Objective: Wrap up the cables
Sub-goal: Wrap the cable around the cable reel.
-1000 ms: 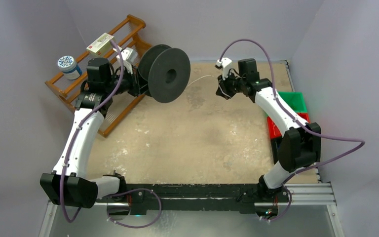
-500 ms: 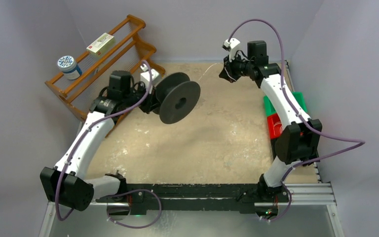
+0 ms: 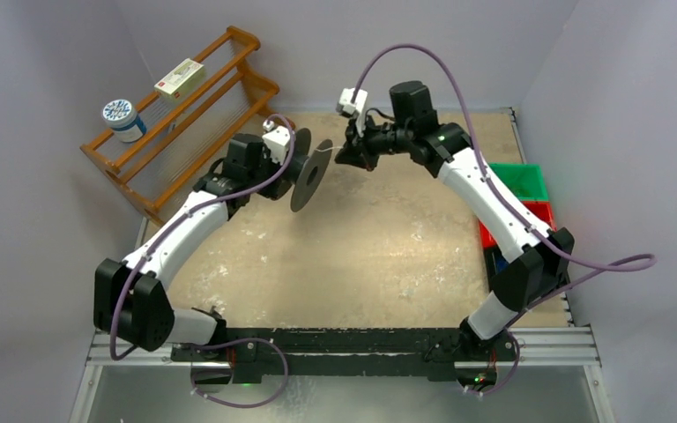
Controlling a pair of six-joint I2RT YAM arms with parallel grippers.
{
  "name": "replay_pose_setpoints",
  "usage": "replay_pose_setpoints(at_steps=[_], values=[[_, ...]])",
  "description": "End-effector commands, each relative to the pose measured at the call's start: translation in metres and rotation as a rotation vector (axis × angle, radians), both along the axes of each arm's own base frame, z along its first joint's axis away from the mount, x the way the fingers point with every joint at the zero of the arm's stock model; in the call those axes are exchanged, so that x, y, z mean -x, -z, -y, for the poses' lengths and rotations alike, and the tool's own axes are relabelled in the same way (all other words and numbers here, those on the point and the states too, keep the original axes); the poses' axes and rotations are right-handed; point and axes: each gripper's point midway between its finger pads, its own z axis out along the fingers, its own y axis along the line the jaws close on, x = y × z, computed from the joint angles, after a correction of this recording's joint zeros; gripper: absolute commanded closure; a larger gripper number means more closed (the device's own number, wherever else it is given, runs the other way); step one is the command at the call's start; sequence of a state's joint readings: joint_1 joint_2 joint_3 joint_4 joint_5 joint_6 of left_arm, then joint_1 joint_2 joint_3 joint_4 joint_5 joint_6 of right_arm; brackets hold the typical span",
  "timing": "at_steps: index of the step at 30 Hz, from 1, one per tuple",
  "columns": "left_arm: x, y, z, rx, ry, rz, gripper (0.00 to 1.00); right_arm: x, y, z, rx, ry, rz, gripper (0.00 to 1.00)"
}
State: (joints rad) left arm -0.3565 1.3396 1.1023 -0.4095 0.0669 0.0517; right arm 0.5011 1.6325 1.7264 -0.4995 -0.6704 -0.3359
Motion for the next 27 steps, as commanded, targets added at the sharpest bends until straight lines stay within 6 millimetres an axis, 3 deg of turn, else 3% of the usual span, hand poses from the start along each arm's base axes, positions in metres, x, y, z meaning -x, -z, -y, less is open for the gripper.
replay_pose_setpoints(at_steps=[1,15,19,27], values=[[-0.031,-0.018,0.008,0.084,-0.132,0.085,1.00,0.030,0.014,-0.019,0.030,-0.112,0.012,1.00],[-0.056,-0.048,0.030,0.270,-0.208,0.074,1.00,0.110,0.069,-0.061,0.114,-0.337,0.094,1.00],[-0.055,-0.062,0.041,0.393,-0.158,0.054,1.00,0.115,0.087,-0.061,0.124,-0.351,0.077,1.00],[-0.051,-0.114,0.037,0.685,-0.071,0.055,1.00,0.123,0.131,-0.057,0.164,-0.375,-0.020,1.00]])
